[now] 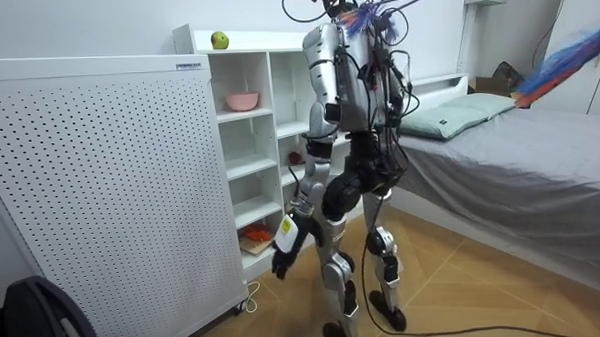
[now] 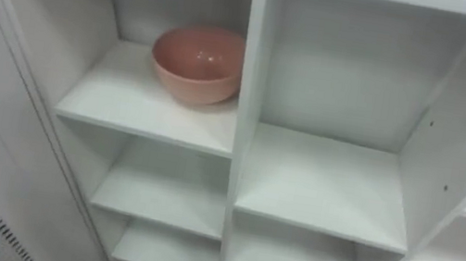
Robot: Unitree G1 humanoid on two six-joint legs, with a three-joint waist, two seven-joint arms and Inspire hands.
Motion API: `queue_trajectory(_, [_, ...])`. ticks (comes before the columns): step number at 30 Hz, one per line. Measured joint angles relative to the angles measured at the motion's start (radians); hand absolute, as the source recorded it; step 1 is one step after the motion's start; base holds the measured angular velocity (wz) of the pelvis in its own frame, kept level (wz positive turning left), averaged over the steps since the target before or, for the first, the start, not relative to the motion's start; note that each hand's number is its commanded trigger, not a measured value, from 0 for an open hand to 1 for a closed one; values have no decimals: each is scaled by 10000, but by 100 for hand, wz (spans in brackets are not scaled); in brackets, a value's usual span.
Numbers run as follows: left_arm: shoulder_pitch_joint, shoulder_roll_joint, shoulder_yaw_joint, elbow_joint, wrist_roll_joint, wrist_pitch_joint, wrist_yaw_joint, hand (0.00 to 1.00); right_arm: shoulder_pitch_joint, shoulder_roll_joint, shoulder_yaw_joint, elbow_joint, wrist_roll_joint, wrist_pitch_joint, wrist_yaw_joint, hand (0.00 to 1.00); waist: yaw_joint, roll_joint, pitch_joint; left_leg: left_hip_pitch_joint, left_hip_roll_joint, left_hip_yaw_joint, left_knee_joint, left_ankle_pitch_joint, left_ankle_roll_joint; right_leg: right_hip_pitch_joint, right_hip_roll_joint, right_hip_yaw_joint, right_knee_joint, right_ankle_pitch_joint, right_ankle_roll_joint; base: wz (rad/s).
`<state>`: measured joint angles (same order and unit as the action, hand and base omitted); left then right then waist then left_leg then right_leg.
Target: Arrange fruit in the closet
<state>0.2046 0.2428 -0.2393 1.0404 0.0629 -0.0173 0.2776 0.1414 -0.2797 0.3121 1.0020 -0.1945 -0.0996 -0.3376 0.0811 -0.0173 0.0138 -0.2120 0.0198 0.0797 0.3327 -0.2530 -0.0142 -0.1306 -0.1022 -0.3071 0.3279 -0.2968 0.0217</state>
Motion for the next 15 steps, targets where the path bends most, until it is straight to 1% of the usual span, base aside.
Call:
queue_trajectory(2, [101, -42, 210, -27, 132, -70, 226, 0, 215, 179, -338, 117, 241, 6, -31, 0, -74, -64, -82, 531, -21, 39, -374, 20, -9, 519, 63, 19, -413, 62, 40, -5])
queue_trajectory(4, [207, -101, 720, -143, 175, -103, 514, 0, 374, 442, -686, 171, 637, -54, -91, 0, -313, -151, -136, 1079, -24, 46, -723, 40, -41, 1074, 154, 14, -847, 160, 83, -6])
queue_trajectory(5, [301, -144, 1028, -274, 187, -124, 640, 0, 386, 598, -898, 405, 767, -117, -96, 0, -468, -200, -149, 1385, -25, 45, -871, 46, -50, 1406, 200, 34, -1076, 220, 99, 0])
queue_trajectory(7, [316, -240, 1422, -410, 196, -174, 690, 0, 532, 711, -1165, 564, 909, -101, -103, 0, -566, -203, -164, 1822, -37, 34, -1072, 46, -50, 1774, 233, 52, -1285, 277, 137, 0])
queue_trajectory(8, [283, -315, 1616, -441, 199, -275, 693, 0, 675, 728, -1395, 569, 920, -102, -91, 0, -627, -213, -165, 2068, -64, -6, -1193, 46, -50, 2010, 232, 70, -1376, 292, 153, 0])
queue_trajectory(9, [290, -329, 1646, -462, 198, -311, 697, 0, 734, 730, -1493, 601, 921, -103, -94, 0, -662, -198, -179, 2170, -79, -3, -1265, 47, -50, 2099, 232, 83, -1436, 295, 156, -3])
queue_trajectory(10, [291, -342, 1673, -484, 231, -357, 696, 0, 776, 737, -1700, 761, 886, -99, -88, 0, -733, -187, -174, 2422, -95, -20, -1411, 47, -49, 2280, 232, 101, -1469, 295, 157, -5])
queue_trajectory(12, [296, -349, 1731, -483, 411, -367, 696, 0, 845, 783, -2062, 979, 863, -66, -85, 0, -753, -162, -176, 2747, -103, -40, -1588, 51, -43, 2460, 235, 251, -1458, 294, 157, -14])
queue_trajectory(14, [353, -418, 2031, -487, 667, -369, 695, 0, 885, 886, -2410, 1124, 806, -11, -79, 0, -746, -135, -174, 3041, -99, -162, -1753, 63, -28, 2568, 250, 317, -1407, 294, 157, -26])
queue_trajectory(15, [384, -460, 2192, -488, 807, -368, 695, 0, 896, 953, -2570, 1188, 791, 62, -75, 0, -746, -132, -180, 3180, -95, -389, -1827, 65, -25, 2589, 258, 324, -1345, 294, 156, -34])
